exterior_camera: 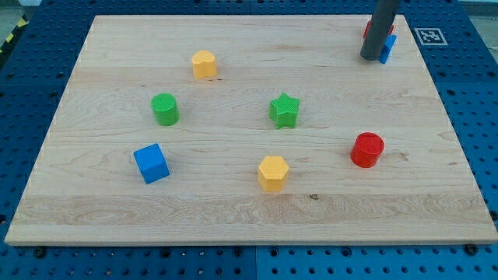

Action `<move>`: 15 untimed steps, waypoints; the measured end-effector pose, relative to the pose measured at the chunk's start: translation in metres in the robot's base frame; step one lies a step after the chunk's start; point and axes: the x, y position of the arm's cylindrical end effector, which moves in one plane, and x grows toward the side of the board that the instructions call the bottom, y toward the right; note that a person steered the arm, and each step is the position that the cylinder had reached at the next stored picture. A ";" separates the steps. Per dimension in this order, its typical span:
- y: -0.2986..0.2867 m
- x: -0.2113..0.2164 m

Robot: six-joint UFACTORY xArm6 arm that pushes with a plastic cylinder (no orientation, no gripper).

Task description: Slide the yellow heart to the blue triangle

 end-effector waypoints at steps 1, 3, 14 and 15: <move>-0.091 0.019; -0.257 -0.013; -0.138 0.067; -0.147 0.057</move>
